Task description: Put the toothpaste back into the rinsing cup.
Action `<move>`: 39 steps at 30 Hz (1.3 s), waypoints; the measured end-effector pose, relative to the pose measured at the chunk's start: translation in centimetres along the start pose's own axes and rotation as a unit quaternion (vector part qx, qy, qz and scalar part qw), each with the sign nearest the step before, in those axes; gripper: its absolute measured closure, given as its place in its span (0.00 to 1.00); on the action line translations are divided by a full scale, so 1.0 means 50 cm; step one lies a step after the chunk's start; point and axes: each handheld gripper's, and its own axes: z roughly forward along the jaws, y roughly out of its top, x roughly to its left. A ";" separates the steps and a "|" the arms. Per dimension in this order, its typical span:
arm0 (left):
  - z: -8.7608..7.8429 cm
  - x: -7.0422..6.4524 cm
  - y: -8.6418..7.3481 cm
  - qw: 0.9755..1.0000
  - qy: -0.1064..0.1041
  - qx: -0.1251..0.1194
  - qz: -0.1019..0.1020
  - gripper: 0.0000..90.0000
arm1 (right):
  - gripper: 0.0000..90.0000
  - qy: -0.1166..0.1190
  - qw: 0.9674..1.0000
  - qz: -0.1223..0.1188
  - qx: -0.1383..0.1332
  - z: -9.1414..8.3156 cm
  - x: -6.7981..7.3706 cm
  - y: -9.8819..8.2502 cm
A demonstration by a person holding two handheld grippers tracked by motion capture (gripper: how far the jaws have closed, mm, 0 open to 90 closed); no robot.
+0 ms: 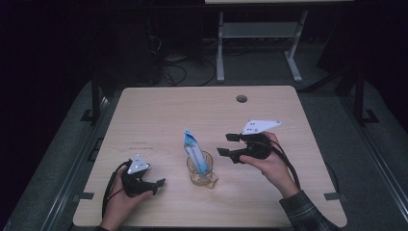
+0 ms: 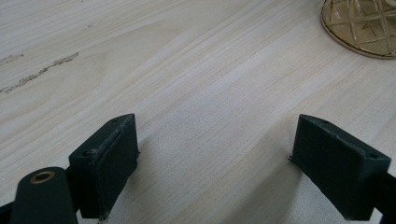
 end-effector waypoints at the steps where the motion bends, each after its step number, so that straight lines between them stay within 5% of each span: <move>1: 0.000 0.000 0.000 1.000 0.000 0.000 0.000 0.15 | 0.40 -0.004 1.000 0.001 -0.001 -0.006 -0.002 -0.004; 21: 0.000 0.000 0.000 1.000 0.000 0.000 0.000 0.15 | 0.36 -0.050 0.998 0.025 0.013 -0.052 -0.030 -0.068; 39: 0.000 0.000 0.000 1.000 0.000 0.000 0.002 0.15 | 0.31 -0.113 0.991 0.059 0.045 -0.112 -0.062 -0.167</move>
